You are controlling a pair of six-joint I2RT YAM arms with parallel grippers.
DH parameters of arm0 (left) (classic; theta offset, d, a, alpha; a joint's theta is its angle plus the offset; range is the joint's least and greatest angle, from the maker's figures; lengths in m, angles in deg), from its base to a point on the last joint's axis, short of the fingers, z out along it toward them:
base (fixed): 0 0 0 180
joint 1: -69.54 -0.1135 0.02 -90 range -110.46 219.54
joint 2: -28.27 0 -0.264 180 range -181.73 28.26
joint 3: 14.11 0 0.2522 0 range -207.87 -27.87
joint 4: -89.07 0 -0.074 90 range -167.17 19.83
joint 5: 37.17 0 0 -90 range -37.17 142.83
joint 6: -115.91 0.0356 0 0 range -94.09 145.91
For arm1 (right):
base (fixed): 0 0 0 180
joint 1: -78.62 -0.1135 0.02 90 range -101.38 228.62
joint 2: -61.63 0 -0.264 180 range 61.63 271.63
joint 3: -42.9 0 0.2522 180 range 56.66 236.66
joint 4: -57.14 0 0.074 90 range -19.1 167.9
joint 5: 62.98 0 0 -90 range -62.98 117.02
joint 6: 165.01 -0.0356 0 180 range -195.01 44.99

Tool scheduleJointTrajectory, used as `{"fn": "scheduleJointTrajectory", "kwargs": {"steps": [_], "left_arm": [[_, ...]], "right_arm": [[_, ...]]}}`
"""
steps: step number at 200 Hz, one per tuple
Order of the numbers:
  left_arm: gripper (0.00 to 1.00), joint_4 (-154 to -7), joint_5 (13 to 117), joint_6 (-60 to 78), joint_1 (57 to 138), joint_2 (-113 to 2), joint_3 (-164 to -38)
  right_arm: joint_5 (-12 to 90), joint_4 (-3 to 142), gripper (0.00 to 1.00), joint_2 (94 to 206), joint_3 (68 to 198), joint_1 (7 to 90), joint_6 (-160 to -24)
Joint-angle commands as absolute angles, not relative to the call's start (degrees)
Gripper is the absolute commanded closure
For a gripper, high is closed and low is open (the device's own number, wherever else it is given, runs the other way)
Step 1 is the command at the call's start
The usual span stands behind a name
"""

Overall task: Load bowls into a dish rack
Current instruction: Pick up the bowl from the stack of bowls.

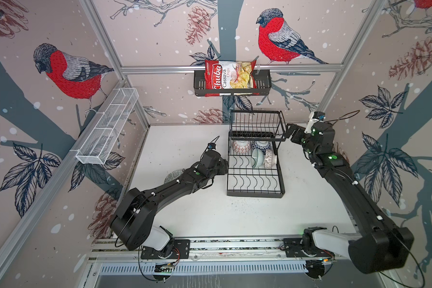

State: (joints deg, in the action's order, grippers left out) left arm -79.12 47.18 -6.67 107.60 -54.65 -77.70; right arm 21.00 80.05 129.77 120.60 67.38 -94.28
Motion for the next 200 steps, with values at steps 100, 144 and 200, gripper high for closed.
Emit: {"fn": "scheduleJointTrajectory", "kwargs": {"steps": [100, 144, 200], "left_arm": [[0.33, -88.58, 53.35, -7.42, 107.53, -51.08, -70.24], [0.33, -88.17, 53.12, -6.62, 107.59, -48.68, -69.42], [0.31, -84.21, 49.90, -6.69, 107.60, -44.03, -68.92]], "right_arm": [[8.12, 86.63, 0.00, 125.53, 106.74, 51.70, -98.20], [6.29, 87.81, 0.00, 128.70, 105.39, 47.52, -100.55], [6.62, 85.35, 0.00, 131.56, 105.81, 43.34, -102.01]]}}
